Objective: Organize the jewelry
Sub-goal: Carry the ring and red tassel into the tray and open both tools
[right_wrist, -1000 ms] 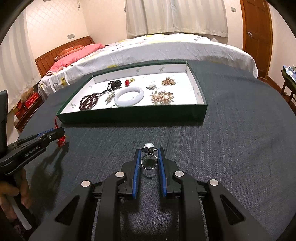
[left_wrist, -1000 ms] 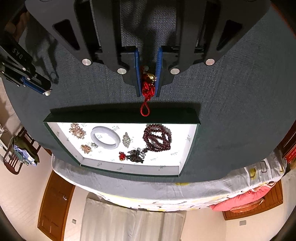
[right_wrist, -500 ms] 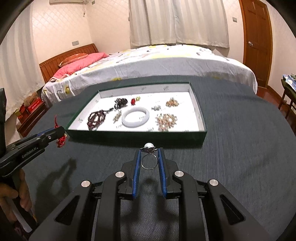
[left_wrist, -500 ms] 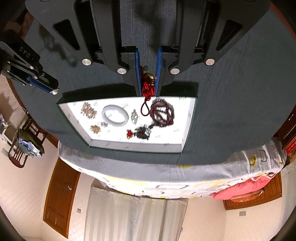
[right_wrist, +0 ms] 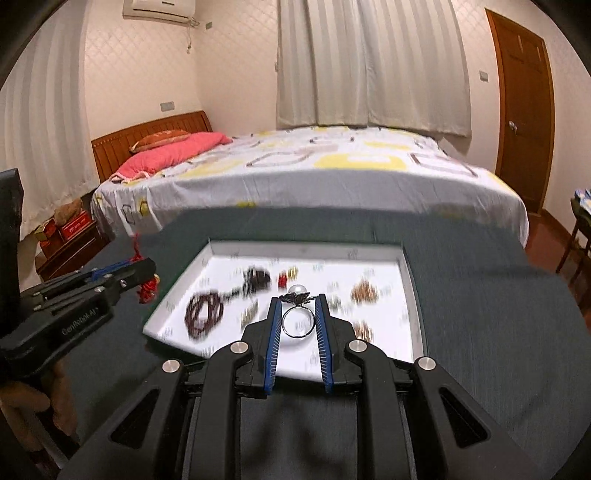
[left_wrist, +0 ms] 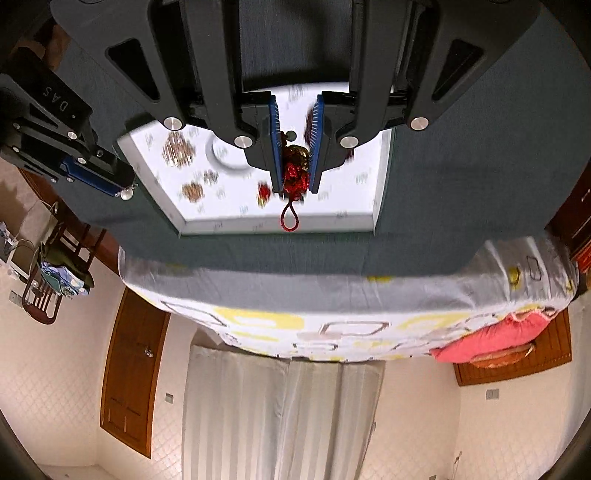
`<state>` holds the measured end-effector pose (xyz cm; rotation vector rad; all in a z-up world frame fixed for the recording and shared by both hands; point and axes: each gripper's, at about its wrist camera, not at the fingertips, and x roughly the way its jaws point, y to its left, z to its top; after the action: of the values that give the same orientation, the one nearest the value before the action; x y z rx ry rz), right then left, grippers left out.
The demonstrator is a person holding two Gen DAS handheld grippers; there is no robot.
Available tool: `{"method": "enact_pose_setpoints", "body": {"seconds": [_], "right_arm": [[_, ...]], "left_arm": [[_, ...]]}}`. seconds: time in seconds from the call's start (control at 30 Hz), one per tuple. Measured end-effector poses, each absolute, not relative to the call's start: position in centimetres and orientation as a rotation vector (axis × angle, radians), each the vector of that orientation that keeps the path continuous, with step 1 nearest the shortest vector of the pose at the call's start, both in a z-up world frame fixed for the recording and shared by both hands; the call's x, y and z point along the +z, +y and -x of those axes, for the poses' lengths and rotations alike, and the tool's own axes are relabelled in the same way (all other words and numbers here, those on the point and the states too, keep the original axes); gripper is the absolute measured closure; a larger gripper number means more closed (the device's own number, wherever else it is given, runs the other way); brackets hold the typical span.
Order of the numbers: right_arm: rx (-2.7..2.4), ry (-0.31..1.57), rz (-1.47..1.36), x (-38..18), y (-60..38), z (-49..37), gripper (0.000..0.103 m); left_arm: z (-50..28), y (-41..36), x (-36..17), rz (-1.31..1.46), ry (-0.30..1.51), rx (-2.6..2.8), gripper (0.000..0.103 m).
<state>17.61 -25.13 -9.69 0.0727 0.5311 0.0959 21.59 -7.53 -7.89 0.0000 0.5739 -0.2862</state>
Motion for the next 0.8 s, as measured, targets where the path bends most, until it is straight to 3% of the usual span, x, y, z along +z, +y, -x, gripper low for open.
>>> {"method": "enact_pose_setpoints", "body": {"seconds": [0.33, 0.8], "right_arm": [[0.085, 0.525, -0.069, -9.9, -24.8, -25.8, 0.084], [0.072, 0.758, -0.094, -15.6, -25.2, -33.5, 0.084]], "left_arm": [[-29.5, -8.9, -8.1, -0.027, 0.559, -0.258, 0.089], [-38.2, -9.6, -15.6, -0.025, 0.835, -0.218, 0.089]]}}
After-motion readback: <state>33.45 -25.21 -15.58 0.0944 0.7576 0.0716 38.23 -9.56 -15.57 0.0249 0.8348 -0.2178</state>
